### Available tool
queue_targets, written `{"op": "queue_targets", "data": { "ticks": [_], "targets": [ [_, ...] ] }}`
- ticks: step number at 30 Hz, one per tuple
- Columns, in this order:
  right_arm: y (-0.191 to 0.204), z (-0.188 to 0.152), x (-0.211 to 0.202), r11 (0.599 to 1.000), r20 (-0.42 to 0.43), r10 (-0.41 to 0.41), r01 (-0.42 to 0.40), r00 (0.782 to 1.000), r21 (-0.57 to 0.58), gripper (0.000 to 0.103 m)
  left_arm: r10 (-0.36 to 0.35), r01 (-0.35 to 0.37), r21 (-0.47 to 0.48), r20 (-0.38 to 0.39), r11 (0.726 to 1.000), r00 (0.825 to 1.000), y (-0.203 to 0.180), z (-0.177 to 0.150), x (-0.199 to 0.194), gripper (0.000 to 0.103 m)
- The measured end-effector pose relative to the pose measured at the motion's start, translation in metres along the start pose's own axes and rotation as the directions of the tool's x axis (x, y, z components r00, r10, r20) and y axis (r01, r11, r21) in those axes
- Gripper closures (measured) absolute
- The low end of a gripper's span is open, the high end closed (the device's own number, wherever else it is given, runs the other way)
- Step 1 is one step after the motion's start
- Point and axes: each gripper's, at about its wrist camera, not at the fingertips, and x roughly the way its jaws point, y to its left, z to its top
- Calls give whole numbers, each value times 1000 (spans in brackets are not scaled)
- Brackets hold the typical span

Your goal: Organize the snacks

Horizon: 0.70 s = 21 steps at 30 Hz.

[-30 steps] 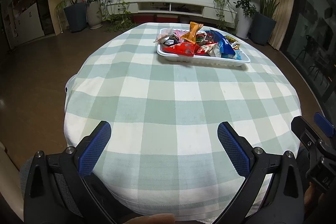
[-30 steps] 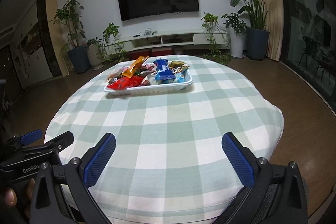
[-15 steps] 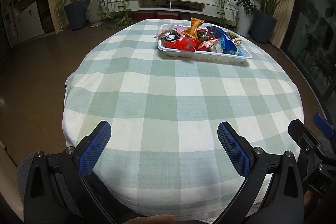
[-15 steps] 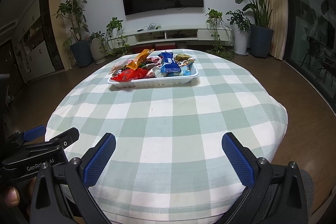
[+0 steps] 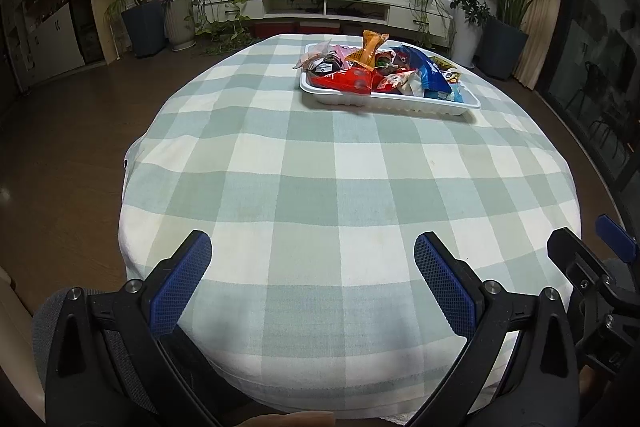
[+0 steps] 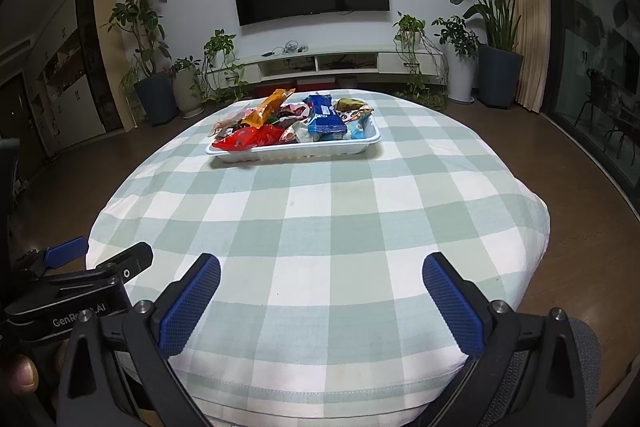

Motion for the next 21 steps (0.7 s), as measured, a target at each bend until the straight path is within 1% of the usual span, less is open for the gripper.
{"op": "queue_targets", "data": {
  "ticks": [21],
  "targets": [
    [0, 0, 0, 1000, -5, 1, -1, 1000, 0, 0, 6, -5, 13, -10, 1000, 1000, -2, -2, 2, 0]
  ]
}}
